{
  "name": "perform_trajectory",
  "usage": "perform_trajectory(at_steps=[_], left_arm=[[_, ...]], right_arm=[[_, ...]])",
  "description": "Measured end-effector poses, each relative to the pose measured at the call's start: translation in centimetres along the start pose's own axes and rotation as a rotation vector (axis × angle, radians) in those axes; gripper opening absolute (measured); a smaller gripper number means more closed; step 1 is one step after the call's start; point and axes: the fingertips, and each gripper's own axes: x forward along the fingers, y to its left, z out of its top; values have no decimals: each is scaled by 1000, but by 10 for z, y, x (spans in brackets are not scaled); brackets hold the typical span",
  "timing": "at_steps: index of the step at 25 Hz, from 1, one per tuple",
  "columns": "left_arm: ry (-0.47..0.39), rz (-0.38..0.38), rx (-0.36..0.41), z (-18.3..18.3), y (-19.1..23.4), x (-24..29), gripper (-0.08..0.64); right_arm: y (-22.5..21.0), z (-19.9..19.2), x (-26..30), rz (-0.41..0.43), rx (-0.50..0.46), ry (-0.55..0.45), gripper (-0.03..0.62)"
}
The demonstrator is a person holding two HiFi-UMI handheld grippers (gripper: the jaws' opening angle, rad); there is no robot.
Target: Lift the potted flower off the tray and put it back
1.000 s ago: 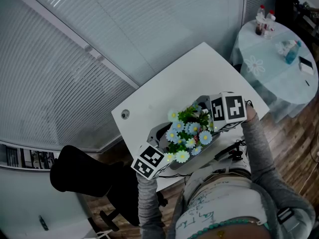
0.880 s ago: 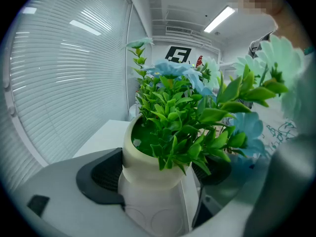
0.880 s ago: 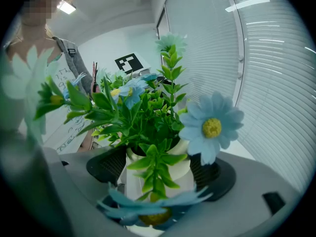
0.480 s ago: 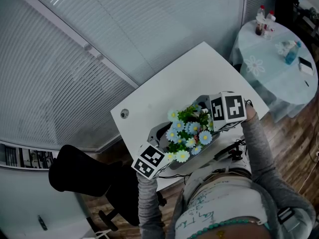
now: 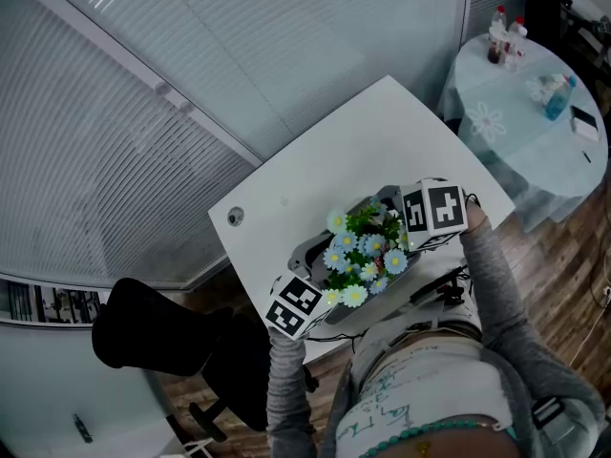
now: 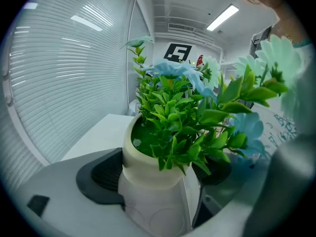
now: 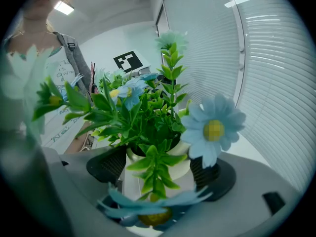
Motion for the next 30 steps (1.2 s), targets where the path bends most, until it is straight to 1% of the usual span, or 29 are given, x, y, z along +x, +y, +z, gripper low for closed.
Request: perform_trajectory(at_steps=[9,15,21,30], left_arm=[[9,-20,-17,-16,4,10,437],[21,-14,-20,-24,6,18,437],[13,-13,-20,-34,11,29,437],[21,-8,-27,-55,11,53,437]], right_arm=[[-4,-11,16,17,23,2,383],[-7,-21,23,18,20,16,383],[-12,-31,34,26,23,23,382],[-14,-58,54,41,32,20,382]])
